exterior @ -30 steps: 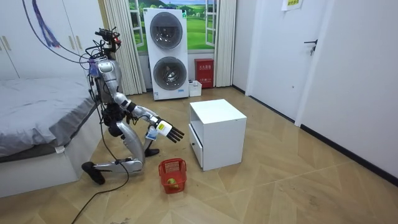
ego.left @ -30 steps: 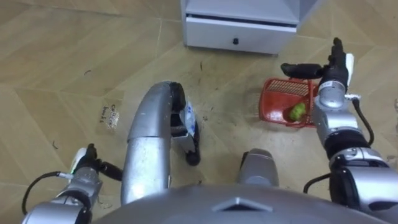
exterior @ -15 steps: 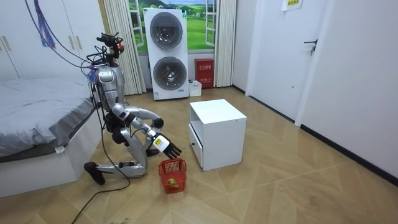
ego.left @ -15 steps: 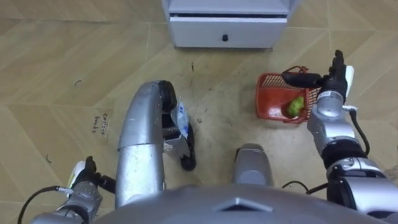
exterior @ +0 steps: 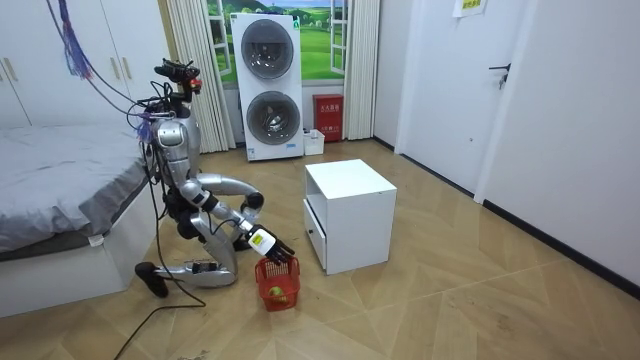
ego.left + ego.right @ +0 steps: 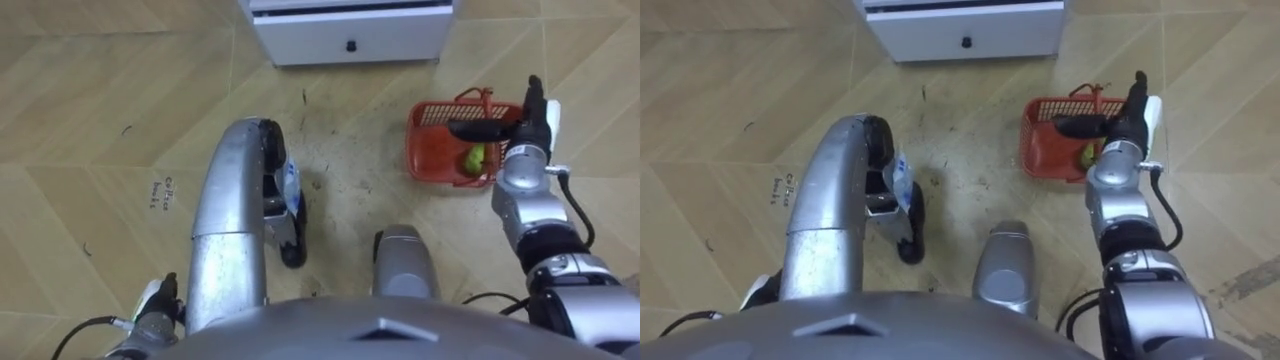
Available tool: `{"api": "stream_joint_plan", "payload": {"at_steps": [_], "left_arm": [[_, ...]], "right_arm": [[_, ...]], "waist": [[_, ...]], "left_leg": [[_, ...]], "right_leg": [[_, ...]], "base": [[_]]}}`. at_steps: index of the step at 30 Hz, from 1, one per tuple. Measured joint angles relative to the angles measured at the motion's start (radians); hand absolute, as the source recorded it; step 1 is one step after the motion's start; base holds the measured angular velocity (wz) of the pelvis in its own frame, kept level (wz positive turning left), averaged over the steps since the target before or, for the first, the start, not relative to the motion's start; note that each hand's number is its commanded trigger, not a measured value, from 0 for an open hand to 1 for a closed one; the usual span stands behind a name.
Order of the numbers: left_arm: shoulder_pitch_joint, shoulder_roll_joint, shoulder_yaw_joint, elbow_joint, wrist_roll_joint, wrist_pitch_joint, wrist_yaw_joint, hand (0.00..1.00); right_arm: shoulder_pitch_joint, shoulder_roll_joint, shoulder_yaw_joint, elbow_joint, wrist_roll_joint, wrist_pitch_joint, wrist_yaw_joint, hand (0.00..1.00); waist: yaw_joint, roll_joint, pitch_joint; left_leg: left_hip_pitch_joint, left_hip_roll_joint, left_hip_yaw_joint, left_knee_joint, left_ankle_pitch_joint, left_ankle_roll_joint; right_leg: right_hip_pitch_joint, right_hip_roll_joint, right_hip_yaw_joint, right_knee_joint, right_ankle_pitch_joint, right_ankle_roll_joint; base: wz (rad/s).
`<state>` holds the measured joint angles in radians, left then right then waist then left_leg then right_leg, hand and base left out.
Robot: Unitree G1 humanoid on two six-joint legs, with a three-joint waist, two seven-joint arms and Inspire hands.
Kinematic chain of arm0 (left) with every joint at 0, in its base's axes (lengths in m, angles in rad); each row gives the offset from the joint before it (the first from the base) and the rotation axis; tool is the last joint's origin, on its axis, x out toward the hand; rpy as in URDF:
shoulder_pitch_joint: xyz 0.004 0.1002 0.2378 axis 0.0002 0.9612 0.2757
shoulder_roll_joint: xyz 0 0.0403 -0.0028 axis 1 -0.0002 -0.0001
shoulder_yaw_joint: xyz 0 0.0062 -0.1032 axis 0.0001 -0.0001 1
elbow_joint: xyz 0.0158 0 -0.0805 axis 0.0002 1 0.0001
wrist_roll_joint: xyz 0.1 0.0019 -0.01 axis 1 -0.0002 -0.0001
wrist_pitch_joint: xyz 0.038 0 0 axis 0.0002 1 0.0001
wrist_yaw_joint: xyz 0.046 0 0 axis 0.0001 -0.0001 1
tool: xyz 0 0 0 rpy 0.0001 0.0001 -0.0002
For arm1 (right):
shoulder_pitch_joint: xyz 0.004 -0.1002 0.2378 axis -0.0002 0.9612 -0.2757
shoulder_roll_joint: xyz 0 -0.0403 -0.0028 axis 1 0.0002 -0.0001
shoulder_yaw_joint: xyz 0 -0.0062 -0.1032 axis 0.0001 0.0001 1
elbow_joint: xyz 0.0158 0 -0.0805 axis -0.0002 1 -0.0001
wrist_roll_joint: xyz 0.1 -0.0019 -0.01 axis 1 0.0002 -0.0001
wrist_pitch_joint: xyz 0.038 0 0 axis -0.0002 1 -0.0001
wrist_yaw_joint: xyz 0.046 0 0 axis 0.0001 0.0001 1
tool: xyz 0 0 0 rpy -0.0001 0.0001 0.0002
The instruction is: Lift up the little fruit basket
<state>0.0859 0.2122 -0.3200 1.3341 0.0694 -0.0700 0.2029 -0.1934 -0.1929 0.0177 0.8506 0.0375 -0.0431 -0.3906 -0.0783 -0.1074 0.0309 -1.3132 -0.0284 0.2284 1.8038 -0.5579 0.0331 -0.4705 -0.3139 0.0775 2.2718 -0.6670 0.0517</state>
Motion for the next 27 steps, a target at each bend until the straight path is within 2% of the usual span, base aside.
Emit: {"api": "stream_joint_plan", "payload": {"at_steps": [5, 12, 15, 22, 27], "left_arm": [[-0.003, 0.000, -0.011, -0.008, -0.001, 0.001, 0.000, 0.00], [-0.006, 0.001, -0.038, -0.006, -0.003, 0.002, -0.029, 0.00], [-0.005, 0.002, -0.042, -0.006, -0.043, 0.001, -0.040, 0.00], [-0.011, 0.005, -0.046, -0.006, -0.070, 0.007, -0.062, 0.00], [-0.024, 0.009, -0.045, -0.005, -0.078, 0.026, -0.091, 0.00]], "right_arm": [[0.000, -0.005, 0.000, 0.002, 0.001, 0.000, -0.013, 0.00], [-0.014, -0.008, 0.001, 0.006, 0.002, 0.000, -0.012, 0.00], [-0.025, -0.013, 0.006, 0.009, 0.022, 0.000, -0.006, 0.00], [-0.067, -0.054, 0.035, 0.144, 0.060, -0.004, 0.048, 0.00], [-0.080, -0.070, 0.039, 0.205, 0.122, 0.000, 0.088, 0.00]], "waist": [[0.001, 0.012, 0.0041], [0.004, 0.024, 0.0049], [0.010, 0.027, 0.0030], [0.056, 0.031, 0.0042], [0.061, 0.031, 0.0048]], "left_leg": [[-0.001, -0.001, 0.000, -0.009, 0.004, -0.008], [-0.023, 0.002, 0.005, -0.023, 0.015, -0.026], [-0.031, 0.000, 0.006, -0.026, 0.018, -0.029], [-0.033, 0.000, 0.004, -0.027, 0.019, -0.030], [-0.039, -0.003, 0.005, -0.027, 0.022, -0.027]], "right_leg": [[-0.007, 0.000, 0.002, 0.000, 0.000, 0.000], [-0.041, 0.000, 0.014, 0.012, -0.002, 0.003], [-0.051, -0.002, 0.013, 0.014, -0.002, 0.003], [-0.051, -0.001, 0.007, 0.013, -0.002, 0.003], [-0.052, -0.004, 0.002, 0.013, -0.002, 0.004]], "base": [[0.00], [0.00], [0.03], [0.00], [0.01]]}}
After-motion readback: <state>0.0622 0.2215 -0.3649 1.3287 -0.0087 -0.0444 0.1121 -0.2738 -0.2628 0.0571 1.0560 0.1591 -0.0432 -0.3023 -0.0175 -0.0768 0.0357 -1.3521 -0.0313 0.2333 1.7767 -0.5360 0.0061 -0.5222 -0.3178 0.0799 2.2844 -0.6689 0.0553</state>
